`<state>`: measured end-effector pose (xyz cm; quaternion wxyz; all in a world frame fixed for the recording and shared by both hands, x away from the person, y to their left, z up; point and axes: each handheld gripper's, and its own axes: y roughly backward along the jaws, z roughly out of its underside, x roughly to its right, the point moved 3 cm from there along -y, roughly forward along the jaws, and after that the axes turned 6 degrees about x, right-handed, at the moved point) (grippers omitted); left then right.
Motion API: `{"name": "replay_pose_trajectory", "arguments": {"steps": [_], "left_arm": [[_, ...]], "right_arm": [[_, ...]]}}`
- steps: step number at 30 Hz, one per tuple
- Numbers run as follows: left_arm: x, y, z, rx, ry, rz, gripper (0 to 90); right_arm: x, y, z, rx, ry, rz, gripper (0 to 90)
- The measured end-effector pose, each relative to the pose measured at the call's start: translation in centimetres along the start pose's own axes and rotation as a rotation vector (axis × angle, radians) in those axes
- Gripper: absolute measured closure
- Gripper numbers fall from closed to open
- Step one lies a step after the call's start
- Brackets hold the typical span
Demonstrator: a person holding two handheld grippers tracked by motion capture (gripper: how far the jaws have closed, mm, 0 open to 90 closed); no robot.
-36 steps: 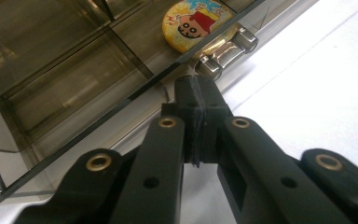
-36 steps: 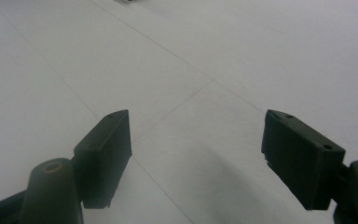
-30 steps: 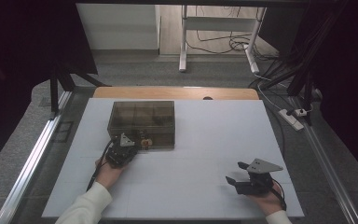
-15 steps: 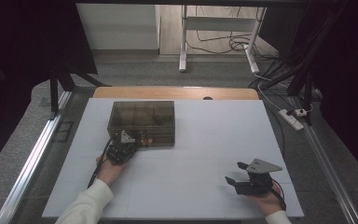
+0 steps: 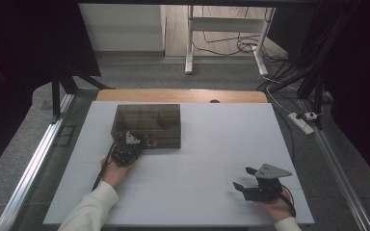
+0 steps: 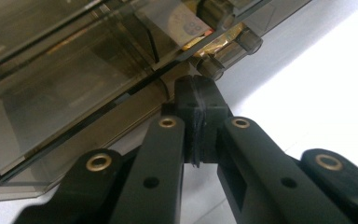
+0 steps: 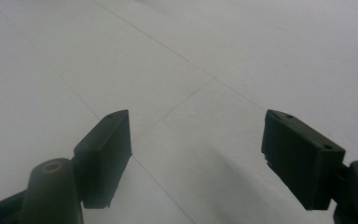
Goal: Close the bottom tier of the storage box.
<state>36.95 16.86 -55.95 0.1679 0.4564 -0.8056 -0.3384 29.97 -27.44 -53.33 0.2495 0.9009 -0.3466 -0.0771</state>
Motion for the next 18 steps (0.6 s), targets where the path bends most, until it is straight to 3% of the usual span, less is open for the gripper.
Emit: {"name": "replay_pose_trajectory", "arguments": {"steps": [18], "left_arm": [[0.22,0.82,0.01,0.008,-0.007,0.02,88.5]], "right_arm": [[0.23,0.27,0.1,0.008,-0.007,0.0,24.5]]}}
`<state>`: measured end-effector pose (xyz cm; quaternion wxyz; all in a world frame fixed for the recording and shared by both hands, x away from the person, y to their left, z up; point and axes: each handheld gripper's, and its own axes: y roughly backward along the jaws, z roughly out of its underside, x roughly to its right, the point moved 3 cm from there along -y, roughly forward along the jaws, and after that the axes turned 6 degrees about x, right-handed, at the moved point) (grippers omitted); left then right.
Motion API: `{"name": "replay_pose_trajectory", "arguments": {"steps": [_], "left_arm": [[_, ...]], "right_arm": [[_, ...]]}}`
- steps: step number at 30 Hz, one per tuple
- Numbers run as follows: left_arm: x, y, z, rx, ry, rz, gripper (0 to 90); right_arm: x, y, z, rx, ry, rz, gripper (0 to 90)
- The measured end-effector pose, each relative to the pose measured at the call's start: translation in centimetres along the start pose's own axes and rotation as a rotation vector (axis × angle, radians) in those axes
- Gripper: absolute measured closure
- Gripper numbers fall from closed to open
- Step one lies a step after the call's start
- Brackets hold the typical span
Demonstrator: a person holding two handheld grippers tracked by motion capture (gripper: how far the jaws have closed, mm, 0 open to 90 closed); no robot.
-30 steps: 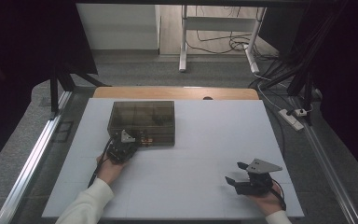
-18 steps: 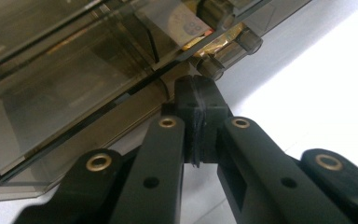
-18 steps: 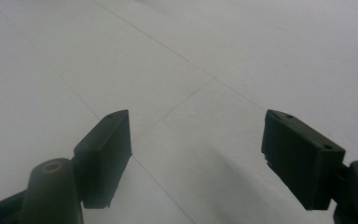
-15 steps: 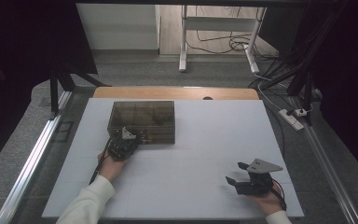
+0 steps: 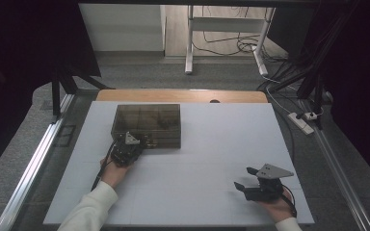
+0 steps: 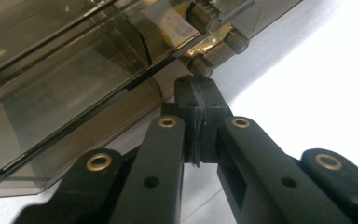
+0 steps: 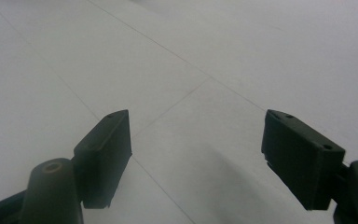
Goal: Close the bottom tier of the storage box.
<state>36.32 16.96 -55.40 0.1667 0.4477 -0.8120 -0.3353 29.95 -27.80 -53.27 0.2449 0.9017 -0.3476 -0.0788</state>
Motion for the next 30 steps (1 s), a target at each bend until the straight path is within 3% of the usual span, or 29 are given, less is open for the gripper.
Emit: {"name": "replay_pose_trajectory", "arguments": {"steps": [19,25,27,30], "left_arm": [[0.8,2.9,0.7,0.059,0.008,0.044,88.4],[0.7,3.8,1.1,0.087,0.038,0.056,88.2],[0.7,4.2,1.1,0.101,0.052,0.059,82.9],[0.8,4.9,1.3,0.126,0.068,0.065,66.5]], "right_arm": [[-0.2,-0.1,-0.1,0.004,0.005,-0.005,24.4],[-0.2,-0.2,-0.2,0.002,0.011,-0.007,24.3],[-0.1,-0.3,-0.2,0.002,0.01,-0.007,24.3],[0.0,-0.4,-0.2,-0.003,0.011,-0.009,24.3]]}}
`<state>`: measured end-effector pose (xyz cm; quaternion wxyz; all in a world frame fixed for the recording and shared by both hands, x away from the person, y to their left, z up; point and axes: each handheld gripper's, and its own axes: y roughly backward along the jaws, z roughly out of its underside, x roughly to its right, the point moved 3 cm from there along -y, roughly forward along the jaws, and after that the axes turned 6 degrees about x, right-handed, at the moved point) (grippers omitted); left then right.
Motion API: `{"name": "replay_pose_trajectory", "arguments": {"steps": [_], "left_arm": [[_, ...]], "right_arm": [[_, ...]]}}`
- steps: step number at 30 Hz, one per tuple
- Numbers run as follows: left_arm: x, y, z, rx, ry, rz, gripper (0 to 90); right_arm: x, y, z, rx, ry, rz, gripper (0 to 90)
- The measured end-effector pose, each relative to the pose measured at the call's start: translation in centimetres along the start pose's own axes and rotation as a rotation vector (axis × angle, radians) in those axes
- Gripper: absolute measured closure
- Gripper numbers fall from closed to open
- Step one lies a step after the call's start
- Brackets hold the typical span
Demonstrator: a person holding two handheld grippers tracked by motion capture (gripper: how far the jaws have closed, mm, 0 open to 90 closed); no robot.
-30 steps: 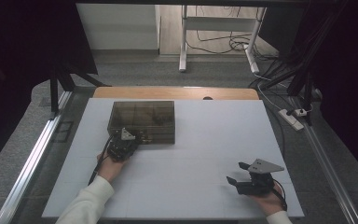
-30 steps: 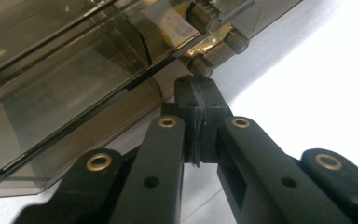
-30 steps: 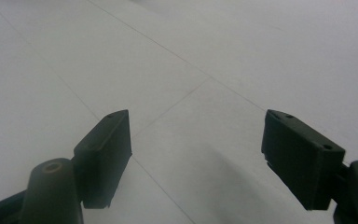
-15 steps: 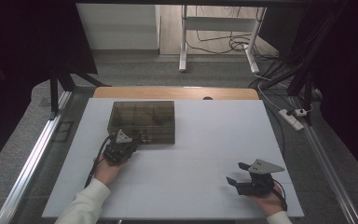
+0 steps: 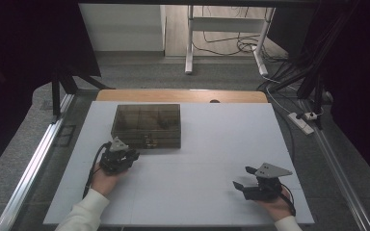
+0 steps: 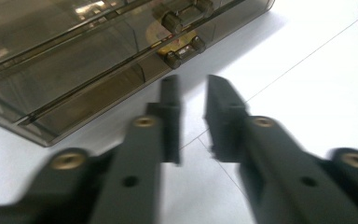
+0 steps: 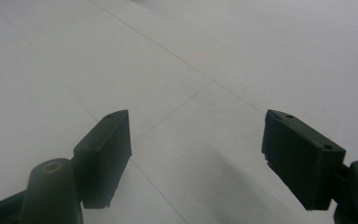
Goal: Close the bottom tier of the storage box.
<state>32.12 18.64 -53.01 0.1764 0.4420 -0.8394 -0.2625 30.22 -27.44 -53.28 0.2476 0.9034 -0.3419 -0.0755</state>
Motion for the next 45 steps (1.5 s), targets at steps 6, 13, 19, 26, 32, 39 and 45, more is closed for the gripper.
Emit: {"name": "replay_pose_trajectory", "arguments": {"steps": [6,13,19,26,32,39,45], "left_arm": [[0.8,1.7,0.6,0.032,0.013,0.019,37.7],[1.4,3.4,1.7,0.058,0.004,0.05,31.4],[1.6,4.6,2.9,0.073,0.001,0.075,29.4],[2.1,5.8,4.2,0.088,-0.024,0.102,29.0],[2.0,5.8,4.3,0.087,-0.028,0.106,28.5],[2.2,5.6,4.2,0.084,-0.032,0.116,28.4],[2.2,5.4,4.3,0.077,-0.03,0.119,28.3]], "right_arm": [[-0.1,0.0,-0.1,0.005,0.004,-0.001,24.1],[-0.1,0.0,-0.2,0.008,0.001,0.001,24.0],[0.0,0.2,-0.2,0.015,0.004,0.007,23.9],[0.1,0.6,-0.2,0.029,-0.005,0.017,23.9],[0.1,0.8,-0.2,0.034,-0.006,0.024,23.9],[0.1,0.8,-0.3,0.037,-0.001,0.024,24.0],[0.0,0.8,-0.3,0.038,0.0,0.024,23.9]]}}
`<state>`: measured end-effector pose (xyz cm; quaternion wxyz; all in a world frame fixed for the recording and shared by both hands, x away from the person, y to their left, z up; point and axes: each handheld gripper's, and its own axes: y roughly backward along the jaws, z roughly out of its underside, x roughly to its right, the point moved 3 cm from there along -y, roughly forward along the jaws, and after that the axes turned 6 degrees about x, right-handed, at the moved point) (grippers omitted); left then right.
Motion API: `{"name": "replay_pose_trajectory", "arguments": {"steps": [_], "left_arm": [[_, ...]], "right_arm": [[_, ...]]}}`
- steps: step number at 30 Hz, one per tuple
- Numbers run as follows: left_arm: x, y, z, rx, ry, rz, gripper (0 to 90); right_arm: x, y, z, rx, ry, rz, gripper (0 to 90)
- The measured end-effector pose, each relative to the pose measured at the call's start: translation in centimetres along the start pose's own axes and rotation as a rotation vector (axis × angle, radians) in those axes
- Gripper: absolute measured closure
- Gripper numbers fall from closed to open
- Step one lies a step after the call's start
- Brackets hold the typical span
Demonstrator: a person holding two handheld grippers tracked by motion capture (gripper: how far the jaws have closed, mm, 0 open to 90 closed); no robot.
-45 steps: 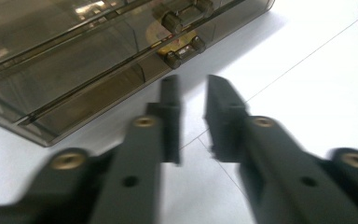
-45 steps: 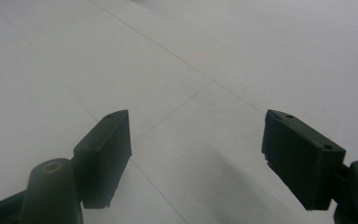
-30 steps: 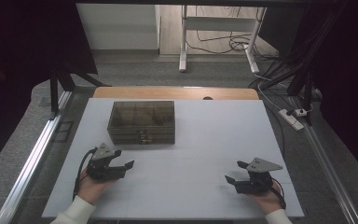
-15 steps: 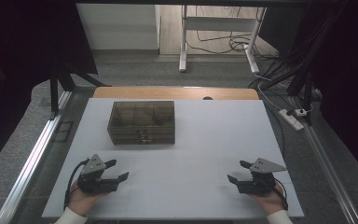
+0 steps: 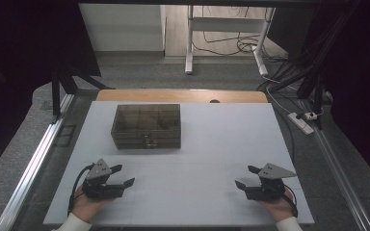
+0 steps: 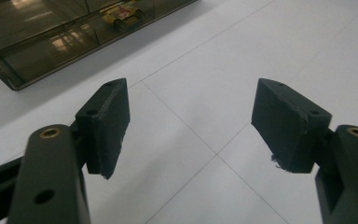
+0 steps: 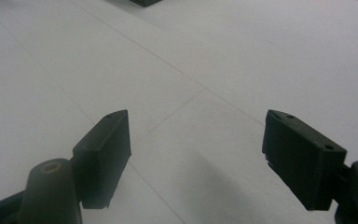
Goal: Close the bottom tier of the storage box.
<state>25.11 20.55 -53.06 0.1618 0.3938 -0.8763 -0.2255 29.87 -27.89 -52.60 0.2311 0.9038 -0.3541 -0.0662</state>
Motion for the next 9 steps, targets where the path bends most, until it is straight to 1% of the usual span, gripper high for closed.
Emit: {"name": "replay_pose_trajectory", "arguments": {"steps": [9], "left_arm": [[0.04,-0.15,0.05,-0.01,-0.001,0.007,27.0]], "right_arm": [[-0.04,0.02,0.0,-0.003,0.003,0.001,23.9]]}}
